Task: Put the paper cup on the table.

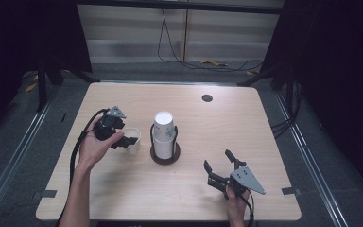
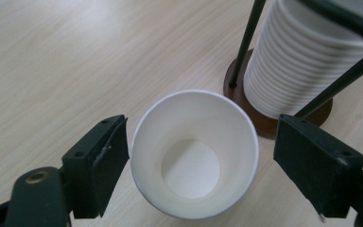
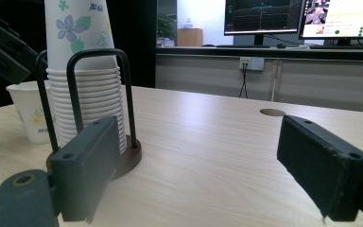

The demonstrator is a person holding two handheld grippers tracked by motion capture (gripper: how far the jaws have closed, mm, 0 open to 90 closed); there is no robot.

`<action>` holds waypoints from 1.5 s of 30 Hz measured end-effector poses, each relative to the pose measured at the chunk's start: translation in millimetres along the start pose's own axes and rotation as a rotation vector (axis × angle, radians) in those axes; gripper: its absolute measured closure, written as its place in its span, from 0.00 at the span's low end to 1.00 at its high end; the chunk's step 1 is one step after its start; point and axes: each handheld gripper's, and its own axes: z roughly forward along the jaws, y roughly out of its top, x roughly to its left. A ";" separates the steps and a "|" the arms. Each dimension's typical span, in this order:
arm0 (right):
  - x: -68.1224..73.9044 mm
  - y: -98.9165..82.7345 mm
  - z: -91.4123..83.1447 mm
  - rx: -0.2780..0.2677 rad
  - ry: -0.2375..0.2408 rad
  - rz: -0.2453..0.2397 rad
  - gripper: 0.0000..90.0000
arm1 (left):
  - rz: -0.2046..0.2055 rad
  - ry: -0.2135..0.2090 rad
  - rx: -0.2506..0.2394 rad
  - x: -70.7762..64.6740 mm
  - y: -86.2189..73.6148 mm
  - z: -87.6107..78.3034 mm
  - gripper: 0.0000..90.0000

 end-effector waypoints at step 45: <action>-0.2 -0.1 -0.2 -0.002 0.000 0.004 0.15 | -0.086 0.063 -0.543 -82.6 -98.0 6.7 0.21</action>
